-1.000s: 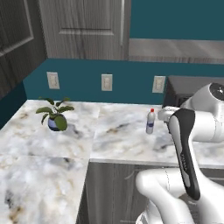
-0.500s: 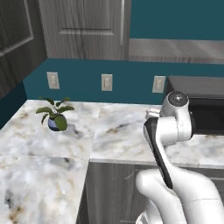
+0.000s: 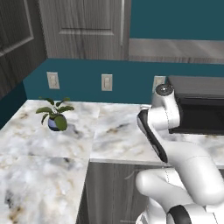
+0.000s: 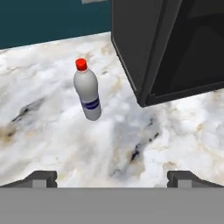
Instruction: Take the bottled waters from the counter and place them in the freezer to freeze. Close the freezer door after placing the bottles.
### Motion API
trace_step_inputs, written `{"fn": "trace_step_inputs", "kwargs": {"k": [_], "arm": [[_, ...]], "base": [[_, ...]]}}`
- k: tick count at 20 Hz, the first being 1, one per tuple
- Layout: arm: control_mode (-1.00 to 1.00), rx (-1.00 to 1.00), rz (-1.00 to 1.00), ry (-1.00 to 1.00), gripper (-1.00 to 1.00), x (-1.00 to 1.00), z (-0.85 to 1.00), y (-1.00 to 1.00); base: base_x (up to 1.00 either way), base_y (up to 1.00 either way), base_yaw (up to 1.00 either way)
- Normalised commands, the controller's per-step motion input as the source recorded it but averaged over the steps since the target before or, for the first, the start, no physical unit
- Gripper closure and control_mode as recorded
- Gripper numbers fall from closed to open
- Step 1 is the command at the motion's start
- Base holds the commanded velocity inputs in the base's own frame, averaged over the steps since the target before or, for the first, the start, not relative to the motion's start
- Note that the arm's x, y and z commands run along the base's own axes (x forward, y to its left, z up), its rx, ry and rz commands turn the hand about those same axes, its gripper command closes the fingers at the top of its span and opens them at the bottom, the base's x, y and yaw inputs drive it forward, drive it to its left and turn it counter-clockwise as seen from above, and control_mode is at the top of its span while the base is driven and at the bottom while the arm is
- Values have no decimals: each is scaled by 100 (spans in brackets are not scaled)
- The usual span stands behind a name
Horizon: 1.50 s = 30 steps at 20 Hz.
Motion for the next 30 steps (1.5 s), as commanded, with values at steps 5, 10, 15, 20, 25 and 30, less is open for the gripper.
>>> {"fn": "trace_step_inputs", "kwargs": {"k": [5,10,15,20,25,30], "arm": [[-100,-2,-38,6,-100,-2,-38,37],[-100,-2,-45,0,-100,0,-40,40],[-100,-9,-26,-1,-100,33,-4,11],[-100,-20,-16,-3,-100,23,-3,0],[-100,-2,-3,0,-100,4,-5,-7],[-100,-5,-9,0,-100,8,-10,-37]], "base": [[0,0,0],[0,0,0],[0,0,0],[0,0,0],[0,0,0],[0,0,0]]}}
